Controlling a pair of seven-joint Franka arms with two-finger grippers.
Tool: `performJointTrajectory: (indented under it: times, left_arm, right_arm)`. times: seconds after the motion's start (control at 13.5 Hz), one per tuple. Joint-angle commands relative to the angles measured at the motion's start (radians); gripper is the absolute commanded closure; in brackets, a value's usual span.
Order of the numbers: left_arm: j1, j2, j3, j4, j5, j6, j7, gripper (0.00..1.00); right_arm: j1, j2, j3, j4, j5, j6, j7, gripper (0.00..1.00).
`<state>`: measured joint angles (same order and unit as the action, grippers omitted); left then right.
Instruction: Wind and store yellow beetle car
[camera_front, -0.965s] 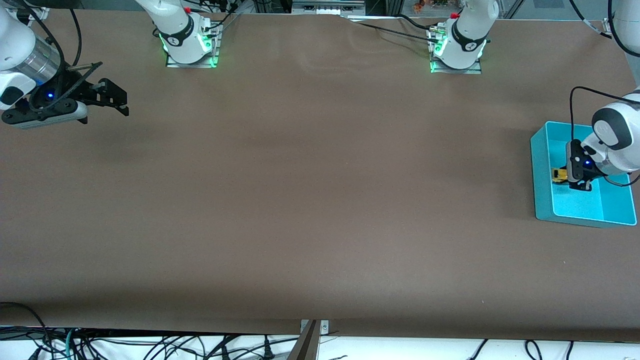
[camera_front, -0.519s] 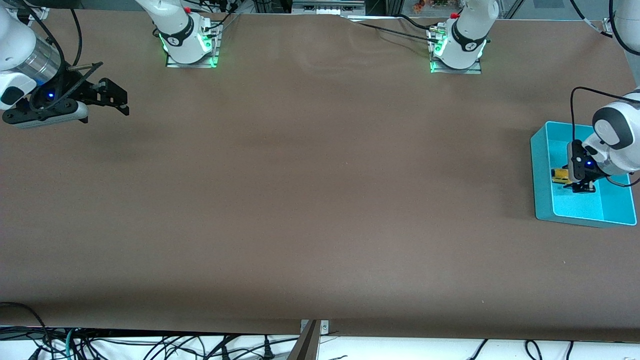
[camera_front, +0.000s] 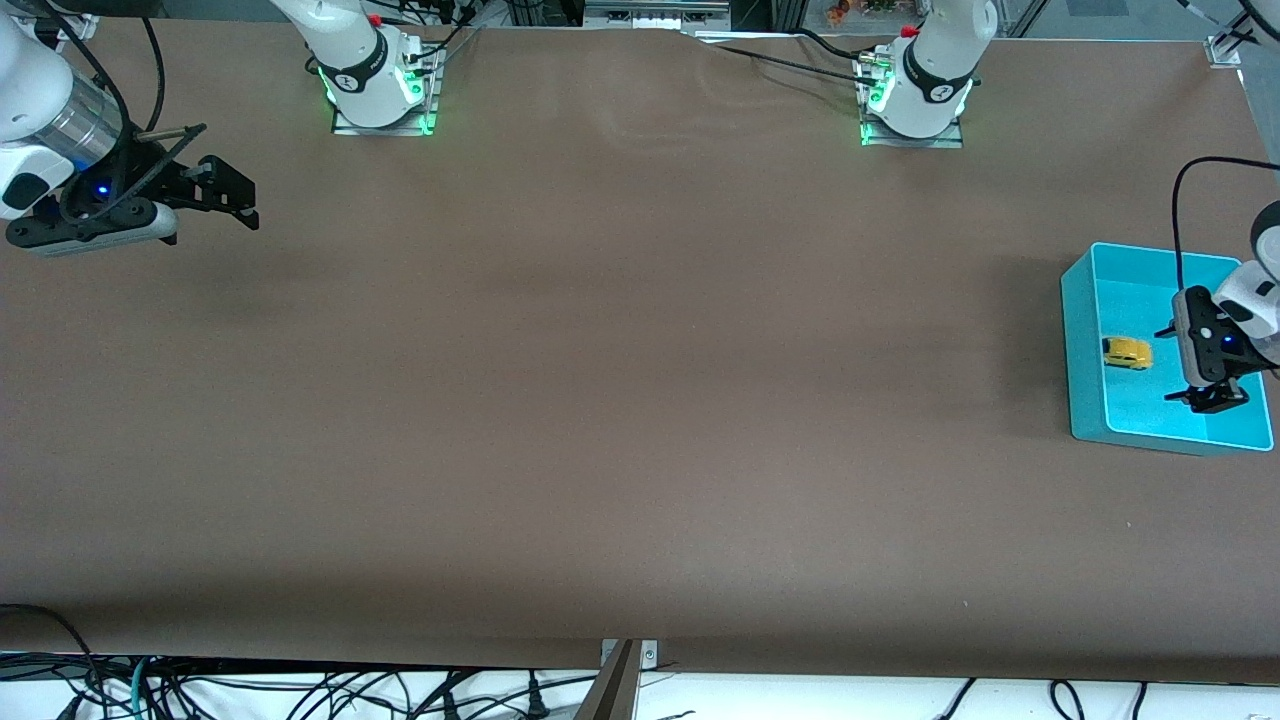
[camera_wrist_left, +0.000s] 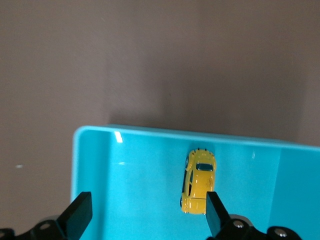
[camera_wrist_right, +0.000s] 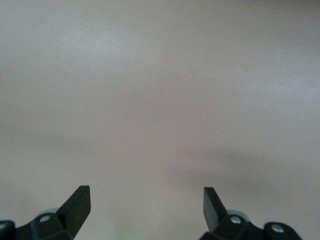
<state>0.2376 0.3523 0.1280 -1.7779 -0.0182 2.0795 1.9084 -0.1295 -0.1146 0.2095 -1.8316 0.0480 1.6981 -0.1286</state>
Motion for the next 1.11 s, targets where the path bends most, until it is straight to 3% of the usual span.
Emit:
performJointTrajectory:
  times: [0.0, 0.3, 0.45, 0.67, 1.04]
  left_arm:
    - [-0.069, -0.085, 0.004, 0.047, -0.019, -0.161, -0.195, 0.0]
    - [-0.22, -0.151, -0.014, 0.161, -0.055, -0.444, -0.708, 0.0]
    - [-0.247, -0.205, -0.08, 0.164, -0.055, -0.469, -0.99, 0.0]
    - [-0.293, -0.26, -0.12, 0.167, -0.054, -0.498, -1.393, 0.0]
    - [-0.32, -0.262, -0.117, 0.245, -0.048, -0.525, -1.659, 0.0]
  right_arm:
    - [0.001, -0.005, 0.002, 0.022, 0.013, -0.028, 0.014, 0.0]
    - [0.001, -0.005, 0.004, 0.022, 0.013, -0.029, 0.014, 0.0]
    - [0.001, -0.005, 0.002, 0.022, 0.013, -0.031, 0.012, 0.0]
    - [0.001, -0.004, 0.004, 0.04, 0.012, -0.032, 0.009, 0.0]
    - [0.001, 0.003, 0.039, 0.064, 0.007, -0.032, 0.004, 0.0]
